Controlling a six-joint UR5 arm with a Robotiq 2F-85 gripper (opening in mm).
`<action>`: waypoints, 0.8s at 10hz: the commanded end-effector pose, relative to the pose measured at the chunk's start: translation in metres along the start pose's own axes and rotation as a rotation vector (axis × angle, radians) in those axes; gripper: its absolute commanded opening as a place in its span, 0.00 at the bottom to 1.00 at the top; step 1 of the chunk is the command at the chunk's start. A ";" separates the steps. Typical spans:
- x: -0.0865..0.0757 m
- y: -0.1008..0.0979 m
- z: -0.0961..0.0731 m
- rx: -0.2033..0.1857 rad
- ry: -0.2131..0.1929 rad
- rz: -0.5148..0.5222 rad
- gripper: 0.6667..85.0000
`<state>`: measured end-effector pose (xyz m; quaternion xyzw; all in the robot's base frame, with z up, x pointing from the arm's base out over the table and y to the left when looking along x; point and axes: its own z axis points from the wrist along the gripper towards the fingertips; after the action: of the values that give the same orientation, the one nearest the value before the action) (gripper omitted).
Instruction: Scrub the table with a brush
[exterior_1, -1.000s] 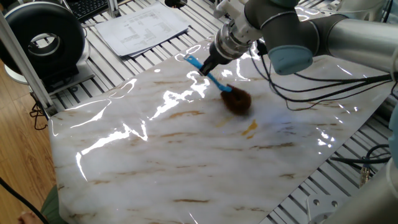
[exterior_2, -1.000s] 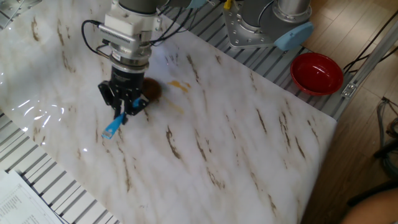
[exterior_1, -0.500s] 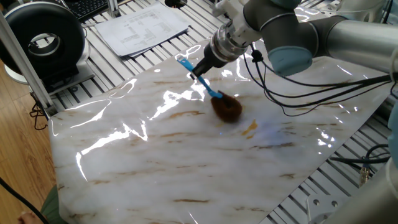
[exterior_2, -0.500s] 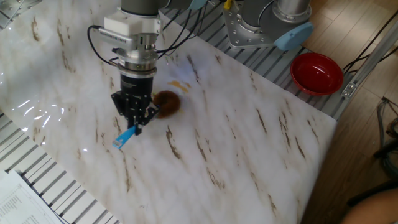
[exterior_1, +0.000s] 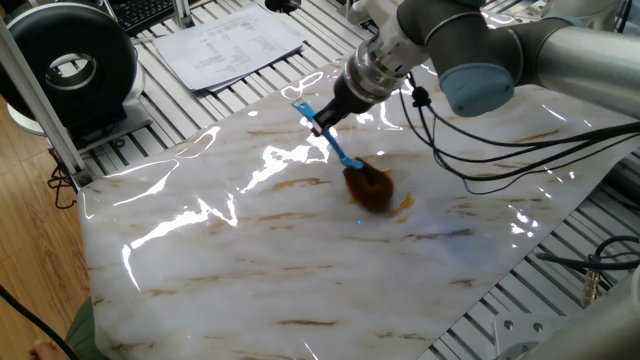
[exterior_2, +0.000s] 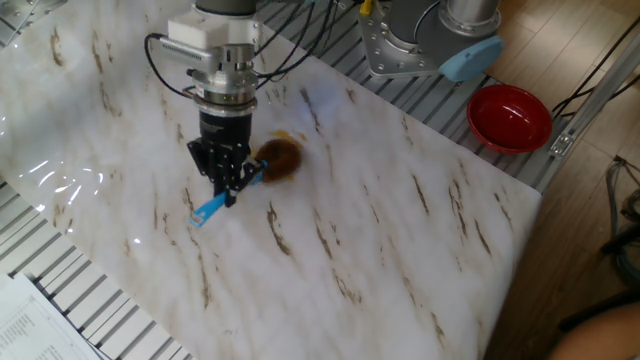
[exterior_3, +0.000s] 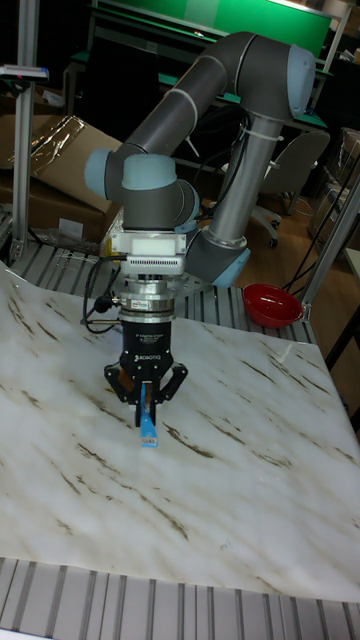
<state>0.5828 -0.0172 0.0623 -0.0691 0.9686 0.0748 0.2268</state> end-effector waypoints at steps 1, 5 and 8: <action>0.002 -0.063 -0.011 0.215 0.023 -0.241 0.00; 0.016 -0.048 -0.005 0.132 0.069 -0.253 0.00; 0.031 -0.028 -0.004 0.054 0.114 -0.107 0.00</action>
<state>0.5689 -0.0589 0.0505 -0.1524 0.9689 -0.0025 0.1948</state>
